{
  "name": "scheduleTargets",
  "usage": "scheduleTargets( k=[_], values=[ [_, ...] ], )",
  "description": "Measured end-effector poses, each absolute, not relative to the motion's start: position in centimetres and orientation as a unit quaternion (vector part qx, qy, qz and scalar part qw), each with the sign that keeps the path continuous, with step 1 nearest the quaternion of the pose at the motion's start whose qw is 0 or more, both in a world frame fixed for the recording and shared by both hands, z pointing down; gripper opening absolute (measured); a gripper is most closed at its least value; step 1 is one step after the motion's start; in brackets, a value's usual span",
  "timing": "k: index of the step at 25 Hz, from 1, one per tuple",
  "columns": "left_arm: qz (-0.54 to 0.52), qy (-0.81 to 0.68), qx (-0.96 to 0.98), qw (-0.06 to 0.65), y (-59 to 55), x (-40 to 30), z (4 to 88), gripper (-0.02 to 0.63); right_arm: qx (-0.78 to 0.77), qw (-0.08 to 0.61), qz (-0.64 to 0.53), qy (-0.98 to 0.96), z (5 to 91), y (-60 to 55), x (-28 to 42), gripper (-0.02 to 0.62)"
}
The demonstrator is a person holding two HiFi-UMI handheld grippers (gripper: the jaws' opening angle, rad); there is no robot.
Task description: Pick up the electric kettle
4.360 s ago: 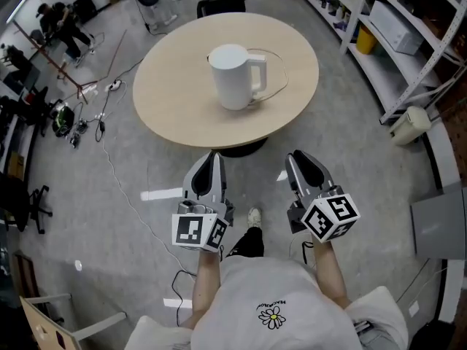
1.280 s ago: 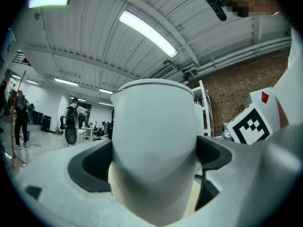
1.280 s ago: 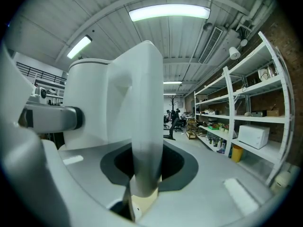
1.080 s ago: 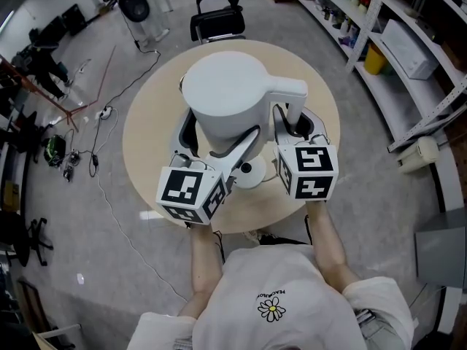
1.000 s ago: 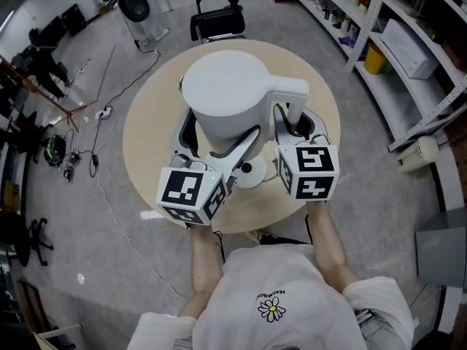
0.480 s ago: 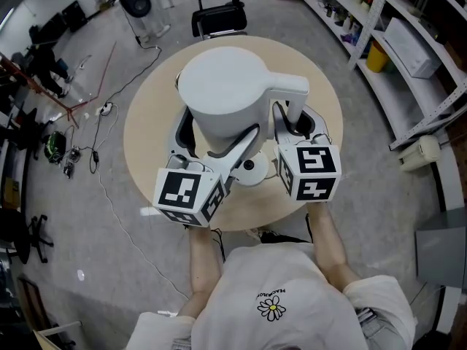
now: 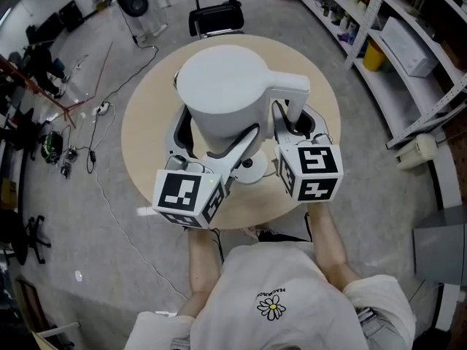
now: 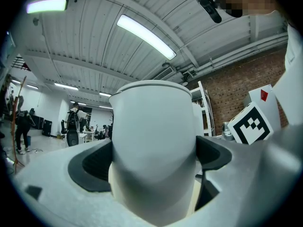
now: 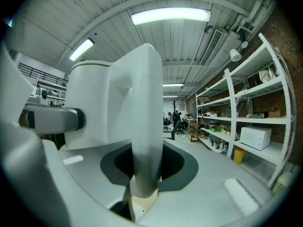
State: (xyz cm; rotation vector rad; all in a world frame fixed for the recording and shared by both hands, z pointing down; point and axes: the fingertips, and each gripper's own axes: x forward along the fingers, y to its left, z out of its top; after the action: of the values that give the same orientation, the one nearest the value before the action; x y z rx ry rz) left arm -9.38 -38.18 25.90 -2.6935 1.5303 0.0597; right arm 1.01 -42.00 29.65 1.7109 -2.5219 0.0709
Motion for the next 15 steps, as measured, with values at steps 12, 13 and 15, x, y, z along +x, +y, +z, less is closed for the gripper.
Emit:
scheduleTargets(
  k=[12,13,15],
  values=[
    [0.014,0.499,-0.866,0.033,-37.56,-9.18,25.13,0.558,0.552,0.032,0.028,-0.833,29.19,-41.49,1.05,0.094],
    [0.013,0.5,-0.865,0.033,-37.56,-9.16,25.15,0.558,0.552,0.031,0.027,-0.833,29.21,-41.51,1.06,0.094],
    [0.01,0.501,-0.864,0.035,-37.47,-9.21,25.1,0.558,0.551,0.029,0.028,-0.833,29.19,-41.45,0.98,0.093]
  ],
)
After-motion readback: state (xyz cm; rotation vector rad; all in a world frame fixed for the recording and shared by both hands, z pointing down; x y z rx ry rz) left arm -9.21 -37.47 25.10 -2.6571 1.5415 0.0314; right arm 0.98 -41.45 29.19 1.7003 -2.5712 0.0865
